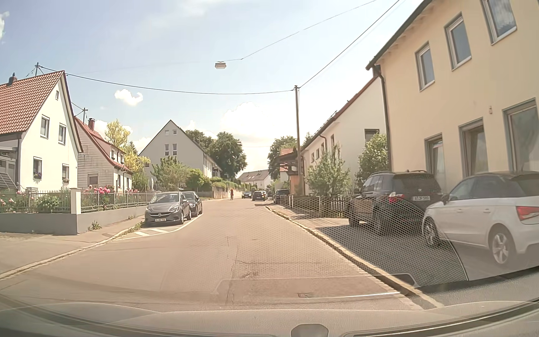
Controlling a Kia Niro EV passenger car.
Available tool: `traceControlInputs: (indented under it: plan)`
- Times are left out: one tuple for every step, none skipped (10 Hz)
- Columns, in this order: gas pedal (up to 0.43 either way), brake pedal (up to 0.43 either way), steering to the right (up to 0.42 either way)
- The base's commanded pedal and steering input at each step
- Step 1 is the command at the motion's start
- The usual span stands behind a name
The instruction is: Follow the waypoints while adhering to traffic rules and regulations
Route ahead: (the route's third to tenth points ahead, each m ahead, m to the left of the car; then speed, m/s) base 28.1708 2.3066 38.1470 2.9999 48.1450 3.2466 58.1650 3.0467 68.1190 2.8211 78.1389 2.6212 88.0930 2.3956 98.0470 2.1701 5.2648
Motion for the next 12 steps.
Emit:
traceControlInputs:
  plan:
    - [0.118, 0.0, -0.055]
    - [0.11, 0.0, -0.052]
    - [0.11, 0.0, -0.051]
    - [0.11, 0.0, -0.05]
    - [0.11, 0.0, -0.048]
    - [0.11, 0.0, -0.045]
    - [0.11, 0.0, -0.043]
    - [0.11, 0.0, -0.041]
    - [0.11, 0.0, -0.041]
    - [0.11, 0.0, -0.041]
    - [0.11, 0.0, -0.041]
    - [0.118, 0.0, -0.041]
